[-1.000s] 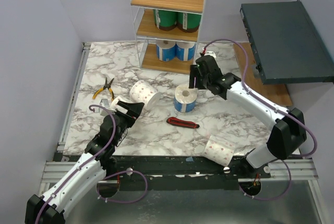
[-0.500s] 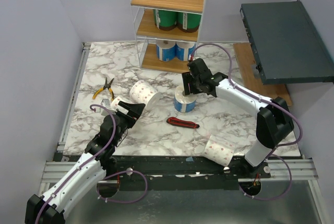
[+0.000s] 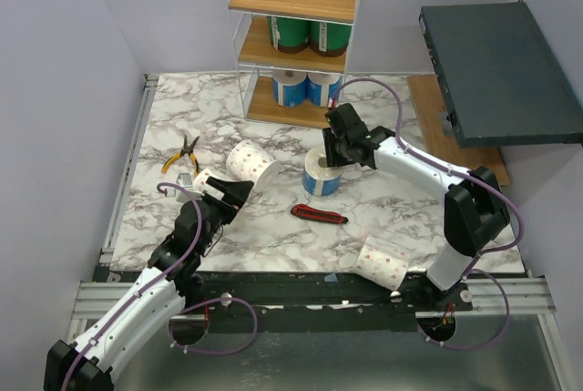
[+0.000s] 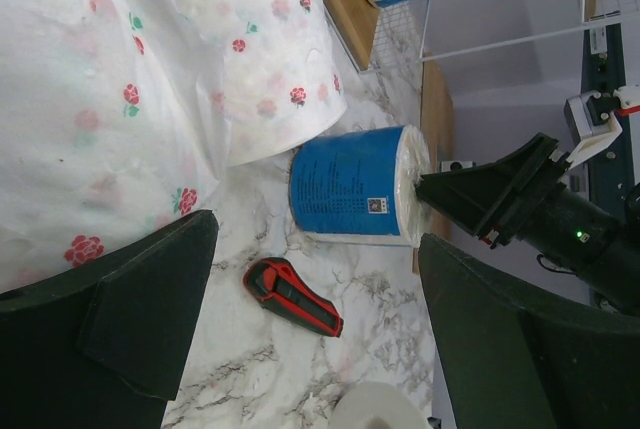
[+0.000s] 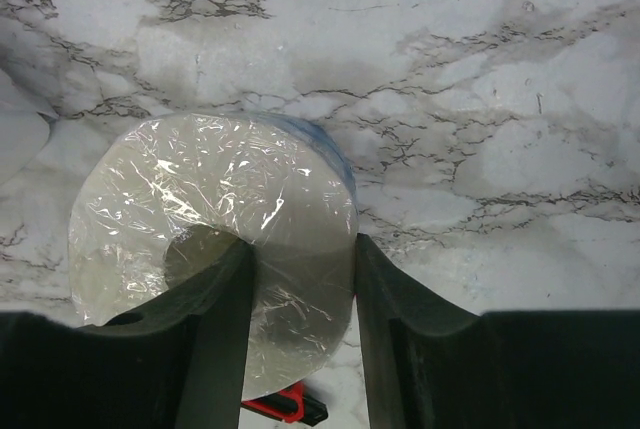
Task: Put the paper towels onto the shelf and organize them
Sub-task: Adjust the paper towel at the center of the board.
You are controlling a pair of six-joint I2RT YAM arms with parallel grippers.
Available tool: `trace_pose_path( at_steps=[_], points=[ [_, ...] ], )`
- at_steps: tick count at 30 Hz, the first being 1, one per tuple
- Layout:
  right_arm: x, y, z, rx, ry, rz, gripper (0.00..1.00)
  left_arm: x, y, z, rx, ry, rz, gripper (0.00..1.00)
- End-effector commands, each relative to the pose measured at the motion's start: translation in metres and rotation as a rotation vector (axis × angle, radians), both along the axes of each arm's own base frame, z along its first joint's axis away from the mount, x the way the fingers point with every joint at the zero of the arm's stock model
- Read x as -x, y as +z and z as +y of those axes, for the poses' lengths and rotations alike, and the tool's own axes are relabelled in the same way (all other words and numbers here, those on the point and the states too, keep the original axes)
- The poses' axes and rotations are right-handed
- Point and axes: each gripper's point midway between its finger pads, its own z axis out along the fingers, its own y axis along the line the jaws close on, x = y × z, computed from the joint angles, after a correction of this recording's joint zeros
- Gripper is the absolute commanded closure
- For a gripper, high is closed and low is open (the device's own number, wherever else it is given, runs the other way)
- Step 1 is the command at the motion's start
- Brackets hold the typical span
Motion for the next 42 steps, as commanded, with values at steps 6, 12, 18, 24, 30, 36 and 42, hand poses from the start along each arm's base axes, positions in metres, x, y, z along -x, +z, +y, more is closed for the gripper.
trace_pose_path(
  at_steps=[6, 12, 18, 24, 30, 36, 42],
  points=[
    [0.019, 0.025, 0.016, -0.277, -0.196, 0.037, 0.72, 0.008, -0.027, 0.002, -0.03, -0.01, 0.08, 0.08],
    [0.025, 0.02, 0.01, -0.492, -0.458, 0.026, 0.72, 0.009, -0.028, 0.0, -0.026, -0.016, 0.095, 0.08],
    [0.02, 0.018, -0.01, -0.511, -0.678, -0.009, 0.77, 0.01, -0.03, 0.004, -0.027, 0.002, 0.111, 0.08],
    [0.018, 0.022, -0.023, -0.468, -0.873, -0.037, 0.73, 0.008, -0.031, 0.004, -0.032, 0.013, 0.127, 0.08],
    [0.012, 0.014, -0.011, -0.413, -0.922, 0.011, 0.58, 0.007, -0.035, 0.003, -0.038, 0.017, 0.165, 0.08],
    [0.013, -0.001, -0.003, -0.336, -0.909, 0.071, 0.36, 0.005, -0.037, 0.002, -0.05, 0.021, 0.184, 0.07],
    [0.01, 0.013, -0.008, -0.273, -0.783, 0.016, 0.22, 0.002, -0.03, 0.003, -0.062, 0.023, 0.165, 0.05]
  ],
)
